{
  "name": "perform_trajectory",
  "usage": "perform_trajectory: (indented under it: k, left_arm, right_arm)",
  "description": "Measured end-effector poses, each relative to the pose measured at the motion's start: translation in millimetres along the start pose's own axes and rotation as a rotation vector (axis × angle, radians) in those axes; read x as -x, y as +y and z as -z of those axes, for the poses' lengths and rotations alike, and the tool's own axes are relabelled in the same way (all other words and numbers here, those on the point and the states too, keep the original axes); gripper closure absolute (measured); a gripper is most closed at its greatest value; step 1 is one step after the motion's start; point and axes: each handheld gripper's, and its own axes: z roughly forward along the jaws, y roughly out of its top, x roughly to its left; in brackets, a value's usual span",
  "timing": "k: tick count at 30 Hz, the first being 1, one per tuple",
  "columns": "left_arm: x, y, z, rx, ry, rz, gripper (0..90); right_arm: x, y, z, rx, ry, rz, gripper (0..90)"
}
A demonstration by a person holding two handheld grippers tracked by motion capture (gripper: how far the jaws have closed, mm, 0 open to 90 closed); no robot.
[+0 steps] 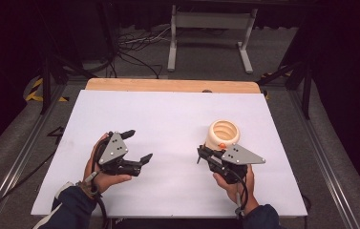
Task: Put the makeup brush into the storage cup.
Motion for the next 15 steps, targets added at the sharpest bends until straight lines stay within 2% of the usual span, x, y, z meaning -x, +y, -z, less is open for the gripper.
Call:
perform_trajectory:
  k: [2, 3, 4, 6, 8, 11, 15]
  left_arm:
    - [-2.1, -6.2, 3.3, 0.001, 0.005, 0.013, 9.1]
    - [-4.9, -16.1, 7.4, -0.013, 0.017, 0.019, 8.4]
    - [-4.9, -16.1, 7.4, -0.013, 0.017, 0.019, 8.2]
    - [-9.2, -29.4, 12.8, -0.05, 0.025, 0.021, 6.3]
    - [-11.3, -37.2, 16.9, -0.055, 0.017, 0.03, 5.9]
    - [-14.0, -46.0, 22.3, -0.064, 0.027, 0.045, 3.9]
    - [-21.6, -65.0, 35.2, -0.085, 0.028, 0.119, 3.7]
  right_arm:
    - [0.8, -0.1, 0.7, 0.005, -0.001, -0.002, 83.6]
    - [2.5, 0.3, 2.8, 0.004, -0.008, 0.001, 83.7]
    - [3.2, 0.4, 3.5, 0.007, -0.009, 0.002, 83.7]
    - [4.1, 0.8, 4.9, 0.008, -0.014, 0.002, 83.7]
    - [4.4, 0.9, 6.0, 0.007, -0.018, 0.011, 83.7]
    - [5.0, 1.3, 7.4, 0.01, -0.021, 0.013, 83.6]
    - [6.6, 2.7, 8.5, 0.016, -0.025, 0.022, 83.6]
